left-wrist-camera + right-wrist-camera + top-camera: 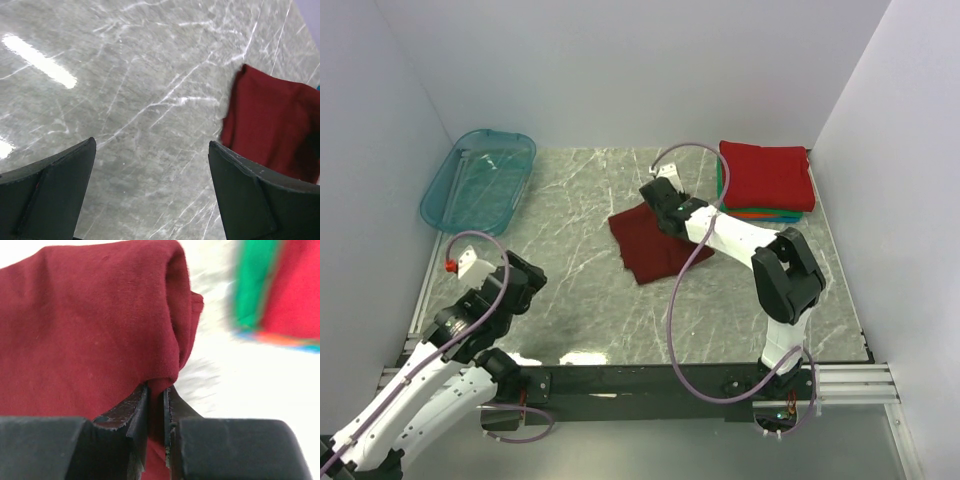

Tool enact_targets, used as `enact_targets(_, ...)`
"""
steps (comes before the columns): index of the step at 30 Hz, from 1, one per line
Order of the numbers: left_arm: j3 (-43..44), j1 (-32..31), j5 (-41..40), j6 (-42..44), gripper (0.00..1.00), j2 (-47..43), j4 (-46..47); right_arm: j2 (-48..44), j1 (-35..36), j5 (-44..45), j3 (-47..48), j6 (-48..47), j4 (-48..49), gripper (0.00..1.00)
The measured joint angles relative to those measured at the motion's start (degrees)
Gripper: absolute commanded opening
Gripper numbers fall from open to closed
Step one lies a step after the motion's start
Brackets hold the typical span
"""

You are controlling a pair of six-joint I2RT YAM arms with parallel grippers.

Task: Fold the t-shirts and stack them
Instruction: Neatly place the folded tshirt to the corner

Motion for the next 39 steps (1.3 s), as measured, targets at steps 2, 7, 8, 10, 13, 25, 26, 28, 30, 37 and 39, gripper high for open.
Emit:
enact_targets(2, 0.0, 0.0, -0.8, -1.2, 1.00, -1.3, -1.5, 0.3, -0.2, 5.1, 1.6, -4.4, 0.5, 0.00)
enact_targets(7, 0.1, 0.1, -2.2, -3.3, 1.00, -1.8, -4.2, 2.4, -2.3, 14.0, 7.4, -12.7, 1.2, 0.00)
enact_targets(8, 0.2, 0.1, -2.4, -3.6, 1.00, -1.7, -4.8, 2.8, -2.9, 15.0, 8.4, -13.8, 1.7, 0.00)
enact_targets(10, 0.6, 0.1, -3.0, -4.5, 0.99, -1.4, -5.9, 3.7, -4.5, 18.0, 10.7, -16.9, 3.1, 0.00)
enact_targets(13, 1.4, 0.1, -4.0, -6.0, 0.99, -1.3, -7.5, 4.9, -6.9, 20.9, 13.7, -21.2, 4.7, 0.00)
enact_targets(25, 3.1, 0.1, -8.3, -11.0, 0.99, -2.5, -12.4, 5.9, -13.9, 20.5, 21.1, -31.0, 6.6, 0.00)
enact_targets(26, 3.3, 0.1, -8.7, -11.1, 0.99, -2.7, -12.8, 5.7, -14.0, 19.6, 21.9, -30.7, 5.7, 0.00)
enact_targets(28, 3.8, 0.1, -9.6, -11.1, 1.00, -3.2, -13.2, 5.0, -14.1, 17.4, 23.4, -29.9, 3.5, 0.00)
enact_targets(30, 4.2, 0.1, -10.1, -11.1, 0.99, -3.6, -13.5, 3.8, -14.1, 15.5, 24.7, -29.1, 1.4, 0.00)
enact_targets(37, 4.5, 0.1, -11.1, -10.9, 0.99, -5.0, -13.6, -0.5, -14.4, 11.5, 32.9, -26.5, -5.0, 0.00)
enact_targets(39, 4.5, 0.1, -11.1, -10.8, 0.99, -5.6, -13.4, -1.1, -14.8, 10.7, 35.3, -25.9, -6.3, 0.00)
